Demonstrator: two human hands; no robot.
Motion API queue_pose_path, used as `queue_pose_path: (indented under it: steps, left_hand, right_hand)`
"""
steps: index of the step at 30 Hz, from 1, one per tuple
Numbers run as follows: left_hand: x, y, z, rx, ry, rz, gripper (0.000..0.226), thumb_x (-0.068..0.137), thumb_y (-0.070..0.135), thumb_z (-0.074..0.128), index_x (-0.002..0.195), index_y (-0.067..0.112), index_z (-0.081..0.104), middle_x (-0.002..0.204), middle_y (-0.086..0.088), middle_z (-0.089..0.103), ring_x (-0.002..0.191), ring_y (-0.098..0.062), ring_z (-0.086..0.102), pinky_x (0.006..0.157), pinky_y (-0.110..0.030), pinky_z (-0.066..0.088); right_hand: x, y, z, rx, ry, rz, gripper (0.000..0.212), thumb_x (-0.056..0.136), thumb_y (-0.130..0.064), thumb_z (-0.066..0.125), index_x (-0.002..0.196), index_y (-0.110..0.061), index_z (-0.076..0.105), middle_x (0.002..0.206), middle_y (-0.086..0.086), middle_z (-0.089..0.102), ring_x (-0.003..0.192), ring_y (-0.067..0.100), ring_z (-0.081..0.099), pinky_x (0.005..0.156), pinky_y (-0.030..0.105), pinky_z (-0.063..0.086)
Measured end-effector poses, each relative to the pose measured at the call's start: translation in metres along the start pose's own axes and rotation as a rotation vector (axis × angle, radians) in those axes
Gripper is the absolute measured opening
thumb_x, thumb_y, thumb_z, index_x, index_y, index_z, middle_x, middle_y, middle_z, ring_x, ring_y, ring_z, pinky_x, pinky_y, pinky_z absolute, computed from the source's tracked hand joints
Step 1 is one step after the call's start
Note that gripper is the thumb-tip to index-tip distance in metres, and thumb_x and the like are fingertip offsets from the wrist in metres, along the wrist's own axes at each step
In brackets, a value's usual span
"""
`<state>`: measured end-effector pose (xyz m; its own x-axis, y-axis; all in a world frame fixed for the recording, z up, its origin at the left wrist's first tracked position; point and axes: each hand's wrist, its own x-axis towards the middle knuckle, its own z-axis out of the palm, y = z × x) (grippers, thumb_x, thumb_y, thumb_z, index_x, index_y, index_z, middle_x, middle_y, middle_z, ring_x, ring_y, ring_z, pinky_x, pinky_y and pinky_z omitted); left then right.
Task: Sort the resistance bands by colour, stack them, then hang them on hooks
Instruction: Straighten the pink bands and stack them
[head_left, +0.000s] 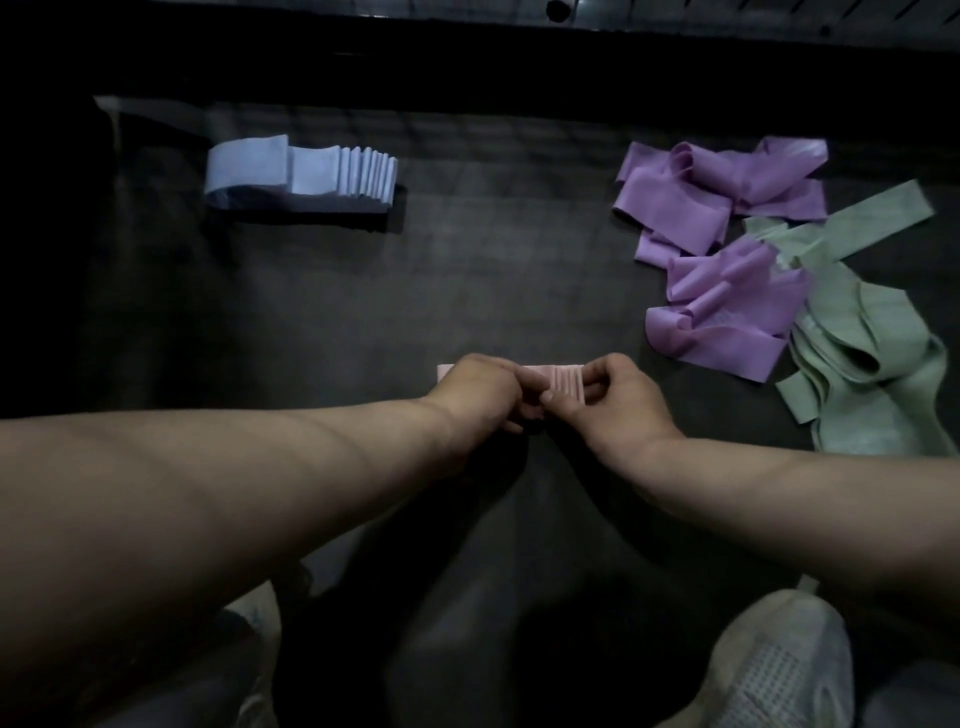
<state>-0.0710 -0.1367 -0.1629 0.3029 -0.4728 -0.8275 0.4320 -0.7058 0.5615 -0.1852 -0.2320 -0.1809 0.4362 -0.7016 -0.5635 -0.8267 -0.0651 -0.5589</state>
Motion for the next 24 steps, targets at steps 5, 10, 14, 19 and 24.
queue_pose_path:
  steps: [5, 10, 14, 19, 24]
  left_hand:
    - [-0.002, -0.012, -0.018, 0.223, 0.175, 0.126, 0.027, 0.086, -0.001, 0.054, 0.079, 0.022, 0.068, 0.093, -0.005, 0.070, 0.084, -0.021, 0.064, 0.081, -0.030, 0.053]
    - [-0.008, -0.030, -0.053, 0.826, 0.318, 0.275, 0.036, 0.087, 0.028, 0.062, 0.122, 0.033, 0.057, 0.120, 0.003, 0.040, 0.122, -0.023, 0.043, 0.107, -0.032, 0.039]
    - [-0.002, -0.029, -0.068, 0.882, 0.216, 0.289, 0.050, 0.084, 0.034, 0.068, 0.131, 0.034, 0.051, 0.128, 0.001, 0.039, 0.129, -0.024, 0.039, 0.111, -0.037, 0.037]
    - [0.012, -0.018, -0.073, 0.801, 0.142, 0.226, 0.038, 0.085, 0.023, 0.064, 0.122, 0.027, 0.060, 0.117, 0.001, 0.040, 0.122, -0.024, 0.048, 0.111, -0.030, 0.036]
    - [0.022, -0.008, -0.081, 0.872, 0.063, 0.167, 0.028, 0.077, 0.022, 0.072, 0.098, 0.035, 0.057, 0.116, -0.001, 0.058, 0.099, -0.020, 0.063, 0.093, -0.031, 0.053]
  right_hand:
    - [0.011, 0.010, 0.003, -0.091, 0.035, -0.018, 0.026, 0.078, -0.031, 0.080, 0.093, -0.020, 0.062, 0.094, 0.006, 0.066, 0.076, 0.017, 0.063, 0.070, 0.023, 0.052]
    - [0.013, 0.012, 0.004, -0.119, 0.018, -0.025, 0.027, 0.078, -0.036, 0.079, 0.093, -0.025, 0.059, 0.109, 0.009, 0.060, 0.085, 0.020, 0.064, 0.089, 0.037, 0.055]
    - [0.013, 0.010, 0.003, -0.097, 0.016, -0.008, 0.036, 0.079, -0.029, 0.079, 0.099, -0.020, 0.051, 0.105, 0.005, 0.063, 0.091, 0.022, 0.064, 0.089, 0.037, 0.053]
    - [0.016, 0.005, 0.000, -0.048, -0.007, 0.037, 0.045, 0.080, -0.023, 0.080, 0.107, -0.018, 0.045, 0.102, 0.001, 0.063, 0.094, 0.017, 0.061, 0.089, 0.030, 0.049]
    - [0.018, 0.005, 0.000, 0.027, -0.064, 0.047, 0.041, 0.083, -0.016, 0.078, 0.115, -0.011, 0.053, 0.099, 0.001, 0.064, 0.084, 0.012, 0.060, 0.077, 0.021, 0.044]
